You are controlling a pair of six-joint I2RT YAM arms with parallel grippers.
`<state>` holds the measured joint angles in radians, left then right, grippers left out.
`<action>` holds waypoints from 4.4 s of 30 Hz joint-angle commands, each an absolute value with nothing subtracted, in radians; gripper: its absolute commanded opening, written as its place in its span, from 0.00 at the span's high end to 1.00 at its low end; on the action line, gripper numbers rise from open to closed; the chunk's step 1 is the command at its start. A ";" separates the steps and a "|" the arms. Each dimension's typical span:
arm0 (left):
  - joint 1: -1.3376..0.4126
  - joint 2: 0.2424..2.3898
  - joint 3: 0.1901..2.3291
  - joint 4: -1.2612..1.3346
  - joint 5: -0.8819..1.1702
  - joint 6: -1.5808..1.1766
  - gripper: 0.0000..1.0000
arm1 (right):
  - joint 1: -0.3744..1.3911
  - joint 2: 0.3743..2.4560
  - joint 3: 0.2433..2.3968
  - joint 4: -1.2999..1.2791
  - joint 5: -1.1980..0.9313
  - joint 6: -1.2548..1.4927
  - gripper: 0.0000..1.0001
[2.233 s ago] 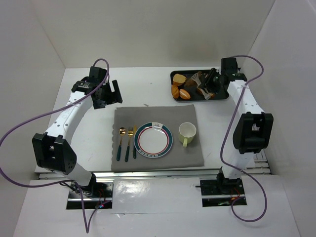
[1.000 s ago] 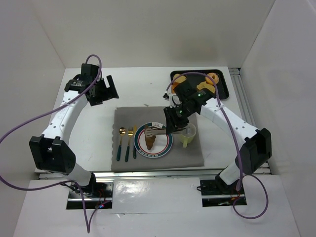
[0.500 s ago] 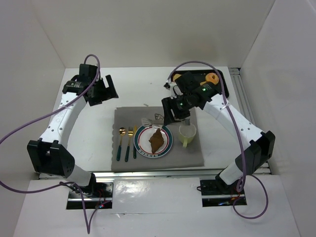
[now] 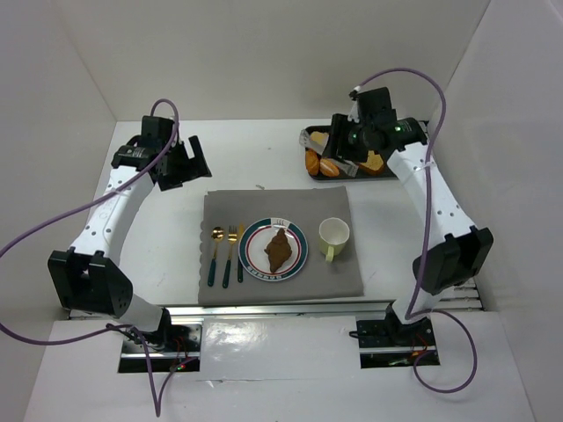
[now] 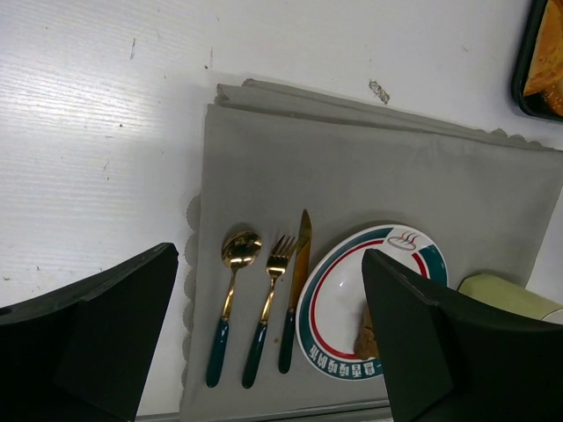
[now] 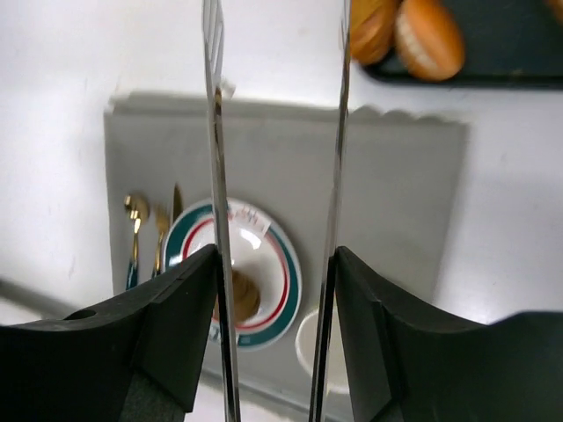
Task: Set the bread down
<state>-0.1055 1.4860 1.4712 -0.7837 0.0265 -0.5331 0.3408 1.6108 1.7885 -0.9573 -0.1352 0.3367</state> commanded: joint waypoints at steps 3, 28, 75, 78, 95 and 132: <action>-0.100 1.447 1.456 -0.775 0.029 -0.523 0.01 | 0.255 1.687 1.838 -0.790 -0.116 0.393 0.40; -0.100 1.588 1.479 -0.764 0.041 -0.505 0.01 | 0.002 2.017 1.818 -0.509 -0.391 0.655 0.37; -0.100 1.471 1.488 -0.792 -0.064 -0.515 0.01 | 0.017 1.675 1.707 -0.710 -0.515 0.398 0.85; -0.100 1.462 1.497 -0.801 -0.087 -0.525 0.01 | 0.124 1.646 1.726 -0.776 -0.528 0.333 0.85; -0.067 1.393 1.482 -0.825 -0.086 -0.592 0.01 | 0.524 1.448 1.424 -1.028 -0.475 0.184 0.85; -0.067 1.411 1.442 -0.787 -0.058 -0.574 0.01 | 0.244 1.503 1.568 -0.853 -0.035 0.320 0.46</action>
<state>-0.0696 1.4071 1.4441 -0.8196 -0.0620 -0.5808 0.3096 1.5166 1.6073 -0.9710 -0.1284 0.2630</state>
